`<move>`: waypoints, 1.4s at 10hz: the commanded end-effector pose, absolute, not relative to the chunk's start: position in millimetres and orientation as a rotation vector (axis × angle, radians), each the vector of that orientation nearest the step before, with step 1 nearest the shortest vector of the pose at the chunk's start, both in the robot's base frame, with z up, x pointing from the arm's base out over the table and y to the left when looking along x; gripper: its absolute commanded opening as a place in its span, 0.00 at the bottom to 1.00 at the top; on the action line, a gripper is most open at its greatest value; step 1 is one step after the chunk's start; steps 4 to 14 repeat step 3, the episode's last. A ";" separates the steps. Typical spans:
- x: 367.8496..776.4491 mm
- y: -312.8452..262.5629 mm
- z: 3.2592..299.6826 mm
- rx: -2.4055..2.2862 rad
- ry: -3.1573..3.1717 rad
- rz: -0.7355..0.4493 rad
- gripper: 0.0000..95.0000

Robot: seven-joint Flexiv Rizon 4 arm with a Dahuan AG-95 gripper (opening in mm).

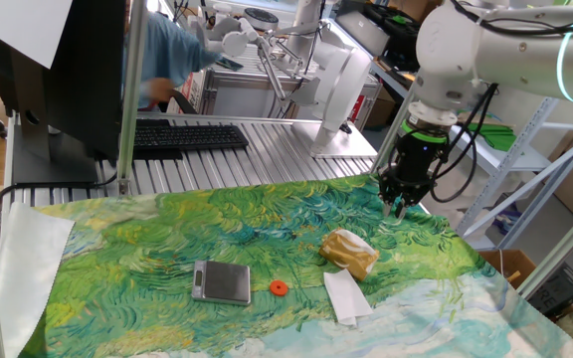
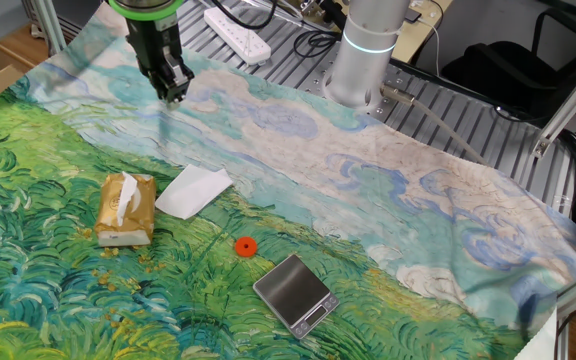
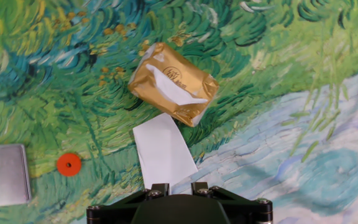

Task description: Pull out a napkin

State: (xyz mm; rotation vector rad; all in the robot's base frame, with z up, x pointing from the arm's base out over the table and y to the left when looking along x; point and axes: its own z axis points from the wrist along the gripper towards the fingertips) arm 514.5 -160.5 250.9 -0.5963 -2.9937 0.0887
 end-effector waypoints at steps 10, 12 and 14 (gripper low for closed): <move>514.8 -160.6 251.1 -0.805 -2.944 0.093 0.20; 514.8 -160.6 251.1 -0.805 -2.944 0.093 0.20; 514.8 -160.6 251.1 -0.805 -2.944 0.093 0.20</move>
